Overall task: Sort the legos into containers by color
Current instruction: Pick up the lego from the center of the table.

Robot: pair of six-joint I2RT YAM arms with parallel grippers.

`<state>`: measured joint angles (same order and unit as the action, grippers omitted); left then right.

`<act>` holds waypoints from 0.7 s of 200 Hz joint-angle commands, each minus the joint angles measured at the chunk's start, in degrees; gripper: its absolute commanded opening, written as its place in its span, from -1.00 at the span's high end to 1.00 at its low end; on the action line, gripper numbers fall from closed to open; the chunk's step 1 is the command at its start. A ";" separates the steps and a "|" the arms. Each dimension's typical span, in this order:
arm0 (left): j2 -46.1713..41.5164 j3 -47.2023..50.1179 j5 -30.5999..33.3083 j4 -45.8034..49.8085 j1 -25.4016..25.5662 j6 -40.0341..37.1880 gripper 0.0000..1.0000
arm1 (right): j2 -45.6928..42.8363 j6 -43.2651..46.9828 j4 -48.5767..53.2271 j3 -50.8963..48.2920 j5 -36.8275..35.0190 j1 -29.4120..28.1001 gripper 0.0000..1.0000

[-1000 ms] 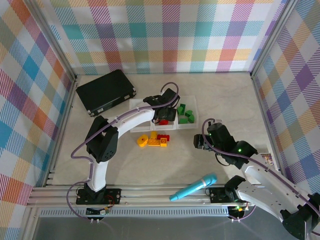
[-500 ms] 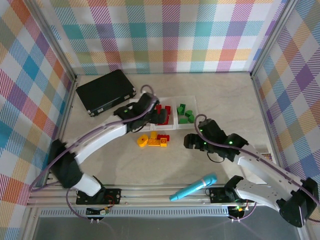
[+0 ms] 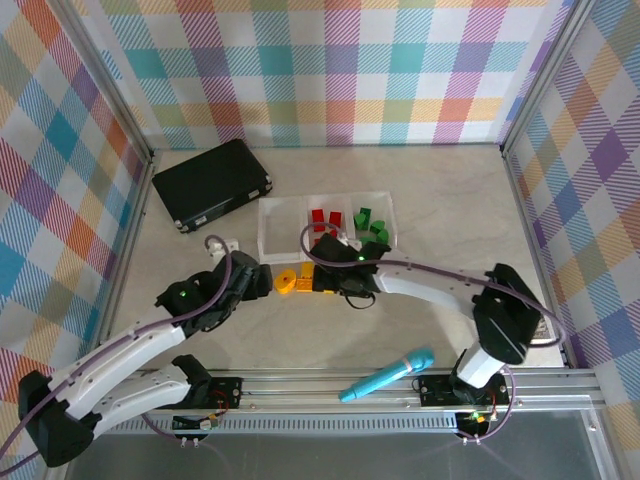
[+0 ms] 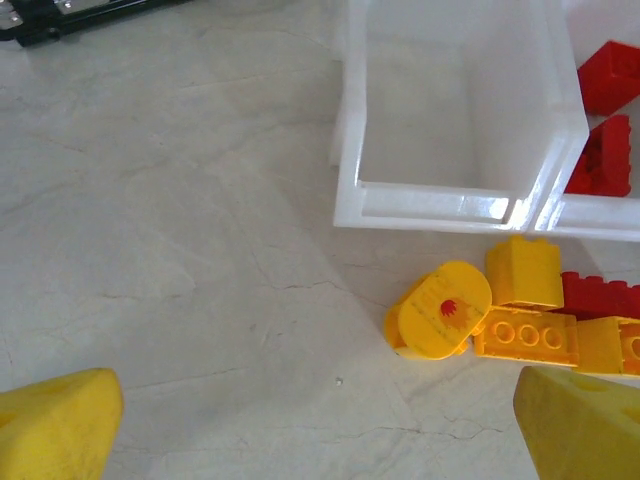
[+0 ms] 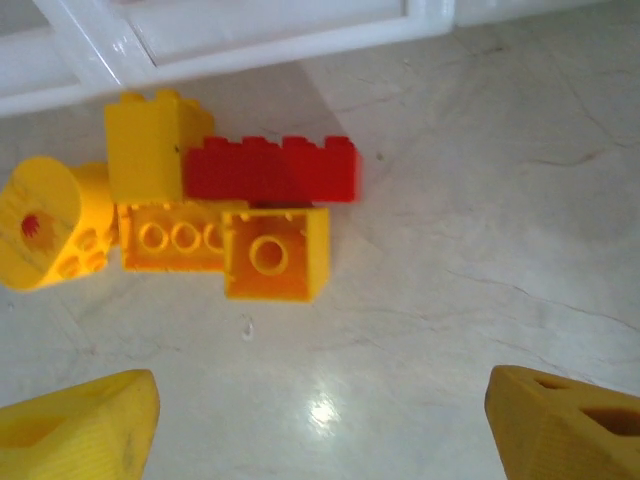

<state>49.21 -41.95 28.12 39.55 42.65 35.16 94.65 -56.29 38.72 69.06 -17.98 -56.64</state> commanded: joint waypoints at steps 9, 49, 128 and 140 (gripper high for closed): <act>-5.73 3.22 0.84 1.87 -0.39 3.23 -0.99 | 6.68 -3.47 2.80 5.80 -2.97 -0.92 -0.68; -8.85 4.90 -0.10 3.34 -0.40 2.38 -0.99 | 13.46 -3.28 4.58 10.93 -4.56 -1.24 -0.61; -9.91 6.31 -1.18 3.71 -0.43 0.46 -1.00 | 18.94 1.46 7.66 14.88 -8.09 -1.24 -0.28; -9.75 6.52 -1.23 3.64 -0.46 0.40 -0.99 | 19.38 2.24 7.04 14.91 -7.54 -1.23 -0.24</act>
<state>40.01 -36.51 27.49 42.15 42.61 36.42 112.53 -56.07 44.07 82.72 -24.53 -57.45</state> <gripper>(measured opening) 0.997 0.637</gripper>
